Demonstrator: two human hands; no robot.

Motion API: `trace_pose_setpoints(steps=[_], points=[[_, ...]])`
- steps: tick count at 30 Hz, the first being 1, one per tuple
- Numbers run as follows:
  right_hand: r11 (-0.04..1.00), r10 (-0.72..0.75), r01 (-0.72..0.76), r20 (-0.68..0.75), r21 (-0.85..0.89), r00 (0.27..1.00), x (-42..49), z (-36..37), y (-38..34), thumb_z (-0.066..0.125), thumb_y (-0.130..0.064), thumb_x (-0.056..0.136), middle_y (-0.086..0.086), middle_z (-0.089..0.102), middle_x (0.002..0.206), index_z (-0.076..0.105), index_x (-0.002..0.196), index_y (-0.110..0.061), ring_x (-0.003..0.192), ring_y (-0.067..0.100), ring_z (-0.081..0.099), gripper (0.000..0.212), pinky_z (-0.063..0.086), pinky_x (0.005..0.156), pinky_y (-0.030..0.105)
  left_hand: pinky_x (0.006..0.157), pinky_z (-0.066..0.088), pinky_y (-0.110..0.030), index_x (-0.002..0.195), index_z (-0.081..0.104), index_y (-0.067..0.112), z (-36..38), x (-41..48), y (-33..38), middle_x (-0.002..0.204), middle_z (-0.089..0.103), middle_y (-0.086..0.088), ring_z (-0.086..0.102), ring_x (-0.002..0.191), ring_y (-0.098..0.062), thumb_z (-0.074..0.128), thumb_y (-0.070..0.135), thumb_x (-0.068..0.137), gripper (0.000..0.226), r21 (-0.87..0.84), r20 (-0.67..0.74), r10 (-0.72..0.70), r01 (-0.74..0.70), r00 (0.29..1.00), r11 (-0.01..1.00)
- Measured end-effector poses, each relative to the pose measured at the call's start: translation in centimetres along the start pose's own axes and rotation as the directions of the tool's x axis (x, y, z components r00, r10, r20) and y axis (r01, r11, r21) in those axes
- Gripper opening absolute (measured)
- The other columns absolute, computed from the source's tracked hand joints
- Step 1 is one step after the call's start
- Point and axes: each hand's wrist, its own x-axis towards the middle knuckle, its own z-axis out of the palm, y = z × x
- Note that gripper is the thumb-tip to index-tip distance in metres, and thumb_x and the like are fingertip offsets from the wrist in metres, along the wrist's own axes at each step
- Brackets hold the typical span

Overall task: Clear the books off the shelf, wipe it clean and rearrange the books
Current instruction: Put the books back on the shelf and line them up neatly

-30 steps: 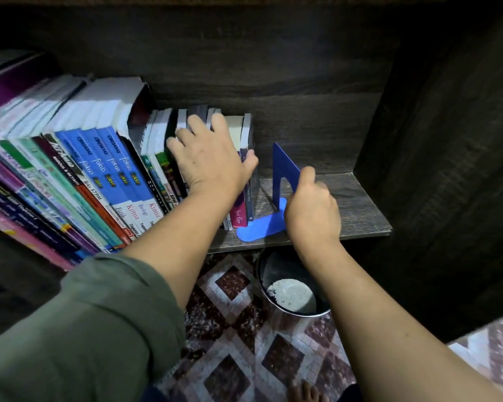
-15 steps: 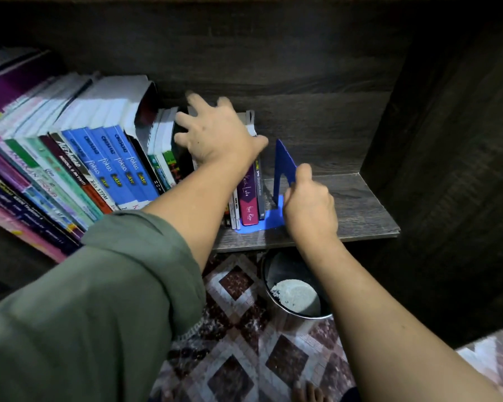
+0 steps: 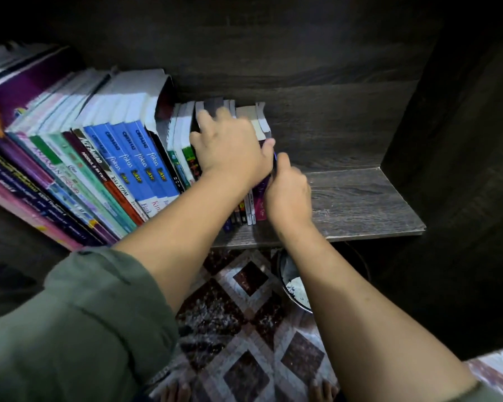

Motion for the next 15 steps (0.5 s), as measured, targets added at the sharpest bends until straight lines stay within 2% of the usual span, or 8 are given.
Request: trace_pose_setpoints(steps=[2, 4, 7, 11, 15], points=[[1.000, 0.008, -0.008, 0.011, -0.017, 1.000, -0.2, -0.1, -0.1, 0.036, -0.011, 0.099, 0.022, 0.059, 0.103, 0.044, 0.118, -0.011, 0.092, 0.040, 0.059, 0.020, 0.031, 0.064, 0.037, 0.095, 0.036, -0.048, 0.128, 0.051, 0.012, 0.4, -0.9, -1.0, 0.134, 0.045, -0.014, 0.035, 0.125, -0.036, 0.059, 0.047, 0.086, 0.055, 0.028, -0.014, 0.133, -0.133, 0.991, 0.991], [0.999, 0.026, -0.025, 0.030, -0.035, 0.999, -0.6, -0.1, -0.5, 0.034, -0.008, 0.098, 0.021, 0.059, 0.105, 0.041, 0.122, -0.011, 0.094, 0.040, 0.059, 0.025, 0.033, 0.065, 0.038, 0.102, 0.032, -0.049, 0.132, 0.045, 0.013, 1.2, -1.6, -2.3, 0.142, 0.038, -0.016, 0.035, 0.128, -0.036, 0.069, 0.029, 0.079, 0.060, 0.089, -0.032, 0.258, -0.254, 0.966, 0.963], [0.995, 0.076, -0.074, 0.029, -0.064, 0.997, -0.8, 0.2, -1.0, 0.032, -0.006, 0.099, 0.020, 0.060, 0.108, 0.038, 0.126, -0.014, 0.095, 0.039, 0.060, 0.029, 0.037, 0.067, 0.039, 0.110, 0.024, -0.052, 0.128, 0.045, 0.010, 2.5, -2.3, -3.8, 0.144, 0.037, -0.022, 0.037, 0.130, -0.039, 0.068, 0.002, 0.070, 0.063, 0.157, -0.076, 0.347, -0.333, 0.935, 0.930], [0.995, 0.057, -0.055, 0.020, -0.088, 0.998, -0.9, 0.2, -1.0, 0.034, -0.008, 0.098, 0.019, 0.061, 0.106, 0.039, 0.125, -0.013, 0.095, 0.039, 0.061, 0.027, 0.035, 0.066, 0.038, 0.108, 0.027, -0.046, 0.126, 0.046, 0.009, 2.4, -2.2, -4.0, 0.143, 0.039, -0.023, 0.039, 0.129, -0.039, 0.065, -0.006, 0.064, 0.067, 0.155, -0.096, 0.380, -0.363, 0.920, 0.919], [0.982, 0.101, -0.085, 0.087, -0.167, 0.991, -0.7, -0.3, 0.0, 0.038, -0.012, 0.098, 0.017, 0.065, 0.110, 0.038, 0.135, -0.022, 0.100, 0.038, 0.061, 0.038, 0.041, 0.070, 0.038, 0.116, 0.017, -0.047, 0.143, 0.032, 0.011, 2.5, -3.1, -4.4, 0.150, 0.032, -0.019, 0.030, 0.139, -0.035, 0.061, -0.001, 0.072, 0.078, 0.189, -0.137, 0.400, -0.373, 0.906, 0.909]])
